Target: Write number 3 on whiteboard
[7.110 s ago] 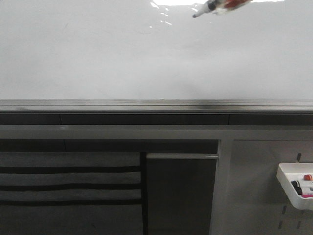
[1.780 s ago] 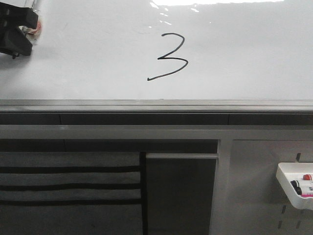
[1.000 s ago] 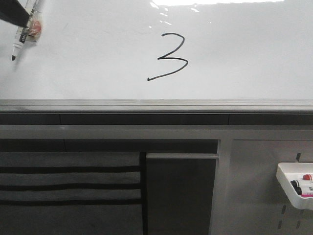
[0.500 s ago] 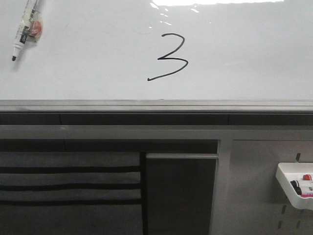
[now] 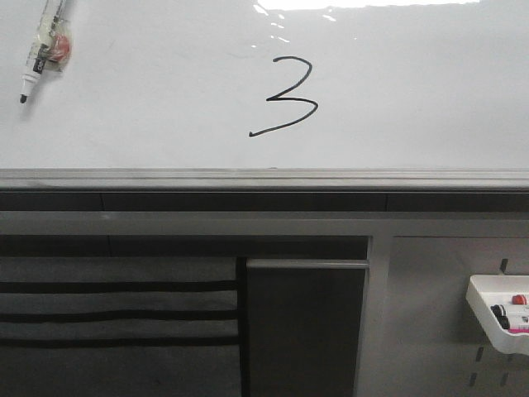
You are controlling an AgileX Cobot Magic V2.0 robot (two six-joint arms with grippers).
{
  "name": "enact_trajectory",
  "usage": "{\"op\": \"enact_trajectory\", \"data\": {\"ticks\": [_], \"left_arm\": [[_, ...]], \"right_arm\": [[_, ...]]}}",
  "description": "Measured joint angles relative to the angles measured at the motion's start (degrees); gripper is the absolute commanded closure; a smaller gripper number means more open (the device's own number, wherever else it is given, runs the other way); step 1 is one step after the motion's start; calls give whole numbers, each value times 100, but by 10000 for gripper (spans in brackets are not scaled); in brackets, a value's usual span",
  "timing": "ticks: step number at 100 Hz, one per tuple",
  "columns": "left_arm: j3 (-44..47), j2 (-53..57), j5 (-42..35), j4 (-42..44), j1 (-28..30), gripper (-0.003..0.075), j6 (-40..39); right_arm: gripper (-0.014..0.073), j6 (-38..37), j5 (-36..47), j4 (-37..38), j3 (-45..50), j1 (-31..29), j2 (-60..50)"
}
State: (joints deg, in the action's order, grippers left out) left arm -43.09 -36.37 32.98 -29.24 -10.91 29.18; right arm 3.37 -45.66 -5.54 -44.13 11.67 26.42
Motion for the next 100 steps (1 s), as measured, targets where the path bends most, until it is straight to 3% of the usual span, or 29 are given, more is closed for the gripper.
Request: {"op": "enact_trajectory", "data": {"ticks": [26, 64, 86, 100], "left_arm": [[275, 469, -558, 491, 76, 739, 0], [1981, 2541, -1228, 1064, 1117, 739, -39], [3075, 3231, -1777, 1869, 1039, 739, -1288], [3706, 3542, -2515, 2127, 850, 739, -1589]], "right_arm": [[668, -2, -9, 12, 0, 0, -6], [668, -13, -9, 12, 0, 0, -6], [668, -13, -12, 12, 0, 0, -6], [668, -13, -12, 12, 0, 0, -6]]}}
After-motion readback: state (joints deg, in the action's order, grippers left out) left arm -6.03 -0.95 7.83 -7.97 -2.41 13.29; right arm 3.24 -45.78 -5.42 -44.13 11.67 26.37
